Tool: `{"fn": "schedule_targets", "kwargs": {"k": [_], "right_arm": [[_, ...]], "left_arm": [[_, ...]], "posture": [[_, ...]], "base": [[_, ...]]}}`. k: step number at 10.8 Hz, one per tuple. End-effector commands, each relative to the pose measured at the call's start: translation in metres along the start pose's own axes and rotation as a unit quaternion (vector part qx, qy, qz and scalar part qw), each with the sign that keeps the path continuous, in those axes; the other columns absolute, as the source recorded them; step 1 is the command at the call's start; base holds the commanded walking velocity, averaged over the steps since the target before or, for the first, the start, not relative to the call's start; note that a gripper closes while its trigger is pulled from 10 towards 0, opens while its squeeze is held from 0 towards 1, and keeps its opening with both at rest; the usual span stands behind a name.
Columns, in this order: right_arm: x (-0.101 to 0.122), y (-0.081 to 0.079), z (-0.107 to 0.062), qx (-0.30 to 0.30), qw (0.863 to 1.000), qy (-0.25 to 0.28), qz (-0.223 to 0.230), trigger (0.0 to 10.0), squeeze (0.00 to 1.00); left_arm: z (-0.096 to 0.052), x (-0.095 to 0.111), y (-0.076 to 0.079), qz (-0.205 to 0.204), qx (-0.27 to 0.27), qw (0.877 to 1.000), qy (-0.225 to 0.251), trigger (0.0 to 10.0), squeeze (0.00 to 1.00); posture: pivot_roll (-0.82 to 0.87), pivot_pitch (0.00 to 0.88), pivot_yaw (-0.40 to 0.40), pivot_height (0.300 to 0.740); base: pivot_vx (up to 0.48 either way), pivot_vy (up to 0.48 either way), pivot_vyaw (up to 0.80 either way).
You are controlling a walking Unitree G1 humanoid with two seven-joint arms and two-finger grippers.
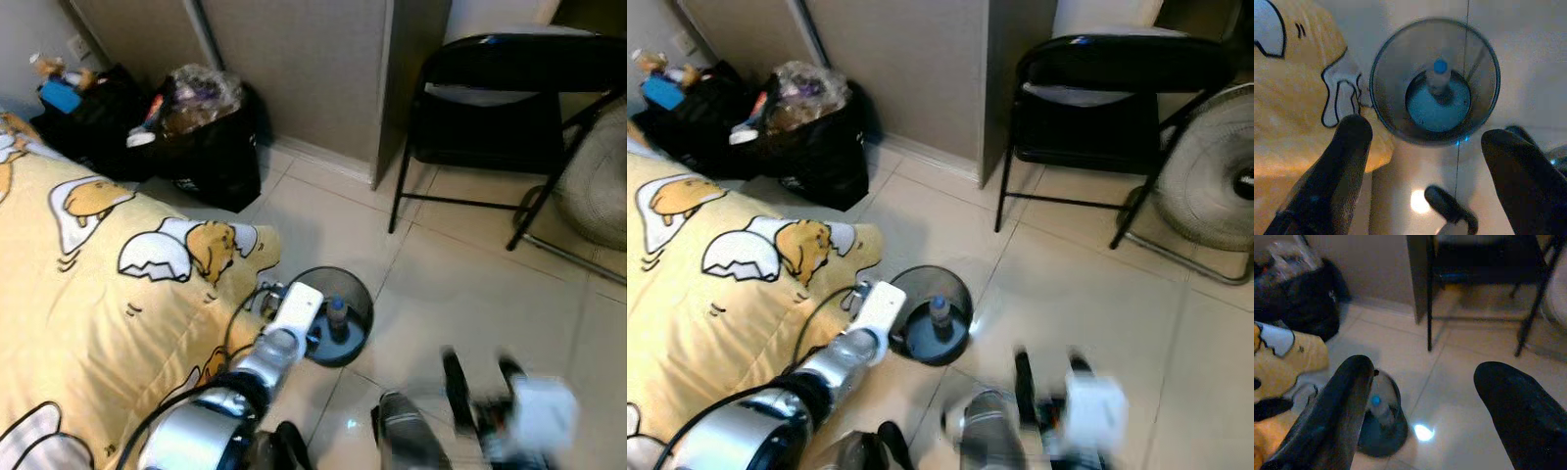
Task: Clean up the room
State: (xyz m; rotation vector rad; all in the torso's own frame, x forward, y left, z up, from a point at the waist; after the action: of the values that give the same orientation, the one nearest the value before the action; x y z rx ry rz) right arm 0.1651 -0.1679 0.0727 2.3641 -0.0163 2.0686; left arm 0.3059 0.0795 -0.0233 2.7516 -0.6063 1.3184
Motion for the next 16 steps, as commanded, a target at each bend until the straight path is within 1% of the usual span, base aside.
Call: {"fn": "schedule_targets", "kwargs": {"k": [1, 2, 3, 4, 5, 6, 7, 8, 9, 10, 11, 13, 15, 16], "right_arm": [[-0.004, 0.001, 0.004, 0.005, 1.000, -0.009, 0.003, 10.0, 0.00], [0.000, 0.008, 0.030, 0.012, 1.000, 0.011, 0.003, 10.0, 0.00], [0.001, 0.009, 0.039, 0.012, 1.000, 0.017, 0.001, 10.0, 0.00], [0.011, 0.017, 0.071, 0.000, 0.999, 0.041, -0.004, 10.0, 0.00], [0.020, 0.020, 0.095, -0.004, 0.998, 0.058, -0.005, 10.0, 0.00], [0.033, 0.015, 0.110, 0.007, 0.997, 0.078, -0.008, 10.0, 0.00], [0.038, 0.012, 0.115, 0.012, 0.996, 0.089, -0.011, 10.0, 0.00], [0.038, 0.011, 0.116, 0.013, 0.996, 0.090, -0.011, 10.0, 0.00], [0.033, 0.012, 0.119, 0.013, 0.997, 0.080, -0.016, 10.0, 0.00], [0.038, 0.011, 0.129, 0.021, 0.996, 0.091, -0.007, 10.0, 0.00], [0.044, 0.008, 0.137, 0.027, 0.995, 0.095, -0.009, 10.0, 0.00], [0.045, 0.008, 0.144, 0.022, 0.995, 0.098, 0.007, 10.0, 0.00], [0.041, 0.009, 0.146, 0.019, 0.995, 0.096, 0.013, 10.0, 0.00], [0.034, 0.009, 0.143, 0.015, 0.996, 0.086, 0.022, 10.0, 0.00]], "left_arm": [[-0.003, -0.015, -0.016, -0.019, 0.003, 1.000, -0.004, 10.0, 0.00], [-0.010, -0.009, -0.049, -0.023, 0.019, 0.998, 0.060, 10.0, 0.00], [-0.014, -0.003, -0.062, -0.029, 0.034, 0.995, 0.091, 10.0, 0.00], [-0.039, 0.032, -0.095, -0.051, 0.068, 0.972, 0.218, 10.0, 0.00], [-0.063, 0.061, -0.108, -0.059, 0.080, 0.949, 0.301, 10.0, 0.00], [-0.093, 0.082, -0.128, -0.075, 0.121, 0.921, 0.362, 10.0, 0.00], [-0.104, 0.072, -0.136, -0.071, 0.138, 0.918, 0.364, 10.0, 0.00], [-0.107, 0.055, -0.136, -0.068, 0.135, 0.925, 0.349, 10.0, 0.00], [-0.107, 0.041, -0.131, -0.091, 0.131, 0.928, 0.335, 10.0, 0.00], [-0.109, 0.055, -0.114, -0.119, 0.115, 0.922, 0.350, 10.0, 0.00], [-0.104, 0.063, -0.109, -0.115, 0.110, 0.924, 0.349, 10.0, 0.00], [-0.104, 0.061, -0.110, -0.102, 0.108, 0.930, 0.336, 10.0, 0.00], [-0.107, 0.061, -0.110, -0.100, 0.107, 0.932, 0.331, 10.0, 0.00], [-0.108, 0.061, -0.107, -0.091, 0.100, 0.936, 0.326, 10.0, 0.00]], "posture": [[-0.31, 0.094, 0.143, 0.723], [-0.24, 0.037, 0.116, 0.723], [-0.19, 0.001, 0.096, 0.723], [-0.10, 0.000, 0.050, 0.723], [-0.04, 0.000, 0.011, 0.723], [-0.01, 0.000, -0.014, 0.723], [0.00, 0.000, -0.030, 0.723], [0.01, 0.000, -0.037, 0.723], [0.01, 0.000, -0.052, 0.723], [0.01, 0.000, -0.065, 0.723], [0.01, 0.000, -0.066, 0.723], [0.02, 0.000, -0.053, 0.723], [0.02, 0.000, -0.047, 0.723], [0.03, 0.000, -0.040, 0.723]], "base": [[0.000, 0.000, 0.00], [0.000, 0.000, 0.00], [0.000, 0.000, 0.00], [0.000, 0.000, 0.00], [0.000, 0.000, 0.00], [0.000, 0.000, 0.00], [0.000, 0.000, 0.00], [0.000, 0.000, 0.00], [0.000, 0.000, 0.00], [0.000, 0.000, 0.00], [0.000, 0.000, 0.76], [0.000, 0.000, 0.69], [0.000, 0.000, 0.66], [0.000, 0.424, 0.63]]}}
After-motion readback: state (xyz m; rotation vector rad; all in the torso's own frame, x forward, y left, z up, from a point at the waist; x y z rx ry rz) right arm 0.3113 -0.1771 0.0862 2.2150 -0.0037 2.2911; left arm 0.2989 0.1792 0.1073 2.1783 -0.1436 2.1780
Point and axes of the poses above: a point about 5 cm out from each wrist's last joint towards the gripper, its own z axis pointing out of the wrist towards the gripper, its own x axis along the axis of the wrist's last joint, y = z × x, the point moved 2 cm from there along z, pointing out of the wrist towards the gripper, and after that the axes turned 1 degree about -z, right-handed, at the moved point
